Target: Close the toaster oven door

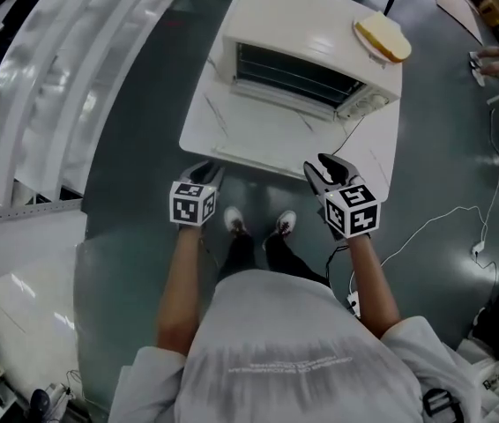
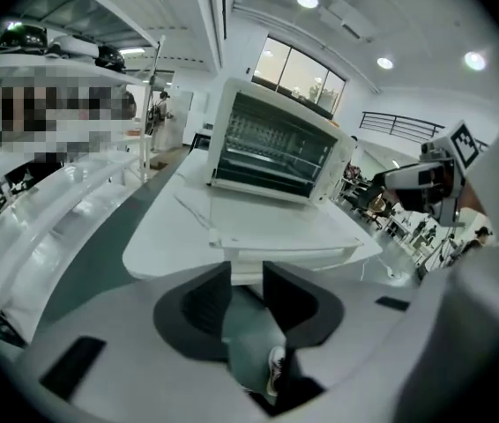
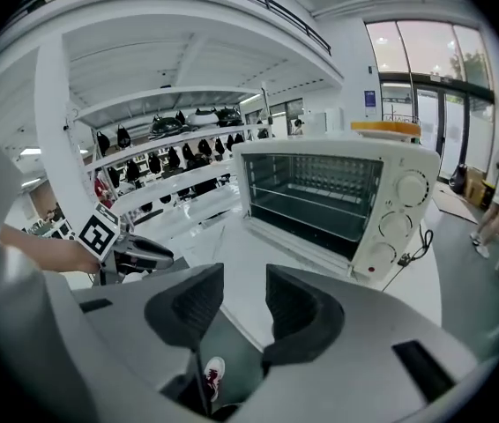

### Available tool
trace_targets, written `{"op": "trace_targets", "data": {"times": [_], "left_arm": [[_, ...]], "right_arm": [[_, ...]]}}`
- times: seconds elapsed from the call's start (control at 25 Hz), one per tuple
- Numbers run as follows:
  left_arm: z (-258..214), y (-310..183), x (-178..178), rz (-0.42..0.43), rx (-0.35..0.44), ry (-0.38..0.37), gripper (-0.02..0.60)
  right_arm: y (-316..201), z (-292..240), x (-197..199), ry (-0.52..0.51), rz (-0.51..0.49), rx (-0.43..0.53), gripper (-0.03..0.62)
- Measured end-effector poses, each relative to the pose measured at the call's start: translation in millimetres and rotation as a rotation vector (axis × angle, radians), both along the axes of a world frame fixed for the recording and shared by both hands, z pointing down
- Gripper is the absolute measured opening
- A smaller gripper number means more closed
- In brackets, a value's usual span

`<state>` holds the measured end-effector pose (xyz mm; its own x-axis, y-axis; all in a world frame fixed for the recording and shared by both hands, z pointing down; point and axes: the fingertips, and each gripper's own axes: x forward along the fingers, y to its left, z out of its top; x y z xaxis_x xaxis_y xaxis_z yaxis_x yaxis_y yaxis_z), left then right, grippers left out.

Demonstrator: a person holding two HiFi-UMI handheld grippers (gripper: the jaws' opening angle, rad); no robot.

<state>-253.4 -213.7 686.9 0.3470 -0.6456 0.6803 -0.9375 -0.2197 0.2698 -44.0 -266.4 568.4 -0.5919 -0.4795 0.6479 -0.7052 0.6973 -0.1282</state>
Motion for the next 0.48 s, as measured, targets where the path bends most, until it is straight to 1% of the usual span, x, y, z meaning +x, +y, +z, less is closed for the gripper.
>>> {"op": "trace_targets", "data": {"times": [0.16,0.24,0.36,0.48], "left_arm": [[22.2,-12.0,1.6,-0.028,-0.028,0.018,0.107],[29.4,-18.0,2.4,-0.025,-0.037,0.013,0.107],[38.6,-27.8,-1.3,-0.035,-0.046,-0.015,0.107],[44.2,-33.9,-2.2,-0.042,-0.046,-0.015,0.107]], "right_arm": [[4.7,21.2,17.0,0.054,0.018,-0.036,0.158],[7.2,27.2,24.1,0.053,0.03,-0.051,0.158],[8.7,31.4,34.0,0.042,0.057,-0.059,0.158],[10.1,28.6,41.1,0.035,0.078,-0.057,0.158]]}}
